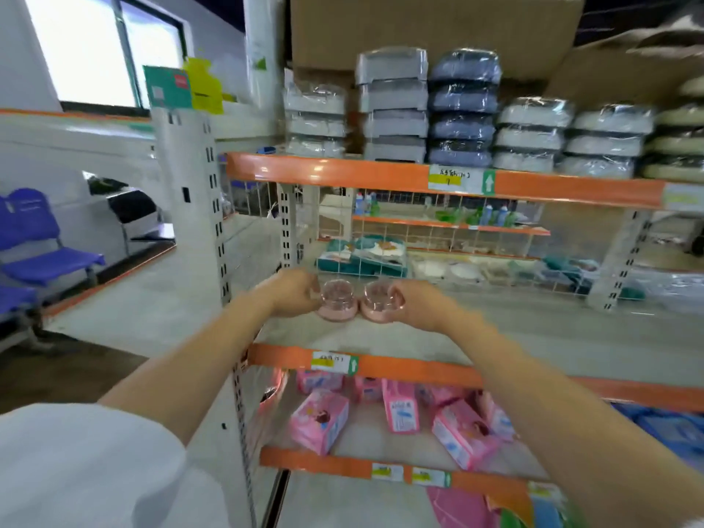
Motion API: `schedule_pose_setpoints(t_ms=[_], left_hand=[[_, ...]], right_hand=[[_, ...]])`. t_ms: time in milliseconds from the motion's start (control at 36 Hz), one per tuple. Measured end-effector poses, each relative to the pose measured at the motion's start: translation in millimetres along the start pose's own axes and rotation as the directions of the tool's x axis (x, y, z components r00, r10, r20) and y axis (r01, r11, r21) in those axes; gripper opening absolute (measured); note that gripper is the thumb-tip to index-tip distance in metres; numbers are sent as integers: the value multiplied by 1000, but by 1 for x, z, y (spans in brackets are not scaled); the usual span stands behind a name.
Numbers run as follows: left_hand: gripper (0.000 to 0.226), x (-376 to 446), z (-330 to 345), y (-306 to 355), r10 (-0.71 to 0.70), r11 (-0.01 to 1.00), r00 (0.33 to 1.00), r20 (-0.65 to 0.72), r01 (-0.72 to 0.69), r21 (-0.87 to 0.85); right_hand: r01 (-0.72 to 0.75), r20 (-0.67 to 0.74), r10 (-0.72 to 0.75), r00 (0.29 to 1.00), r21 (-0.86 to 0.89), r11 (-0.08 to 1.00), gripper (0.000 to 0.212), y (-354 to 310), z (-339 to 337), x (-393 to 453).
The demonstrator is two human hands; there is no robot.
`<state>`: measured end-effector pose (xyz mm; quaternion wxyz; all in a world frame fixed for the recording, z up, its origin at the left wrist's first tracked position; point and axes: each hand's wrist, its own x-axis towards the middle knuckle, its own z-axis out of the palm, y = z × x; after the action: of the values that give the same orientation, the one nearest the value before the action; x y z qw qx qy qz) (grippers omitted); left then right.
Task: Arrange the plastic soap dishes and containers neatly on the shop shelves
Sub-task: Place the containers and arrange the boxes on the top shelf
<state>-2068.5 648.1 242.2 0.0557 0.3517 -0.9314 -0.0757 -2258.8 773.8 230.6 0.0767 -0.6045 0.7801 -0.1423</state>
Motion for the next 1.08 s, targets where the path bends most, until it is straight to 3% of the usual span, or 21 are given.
schedule_pose_setpoints(t_ms=[139,278,500,750,1083], left_hand=[[34,-34,-29,15,115,993,992,-42,-115,-7],[31,-56,-61,31,195,981,977,-87,-193,37],[27,-70,-111,53,293,954,938,-187,-274,118],[36,-61,-141,58,334,929,901,-277,-266,256],[37,-12,-178,48,294,946,871,-393,-208,247]], right_hand=[[54,-46,-57,997,-69,996,20,-25,-26,-28],[101,-107,-118,987,-150,983,39,-45,-53,-52],[124,-197,-160,967,-180,976,33,-65,-94,-76],[164,-261,-231,937,-256,953,42,-75,-121,-70],[145,-354,-248,902,-293,945,46,-59,-170,-21]])
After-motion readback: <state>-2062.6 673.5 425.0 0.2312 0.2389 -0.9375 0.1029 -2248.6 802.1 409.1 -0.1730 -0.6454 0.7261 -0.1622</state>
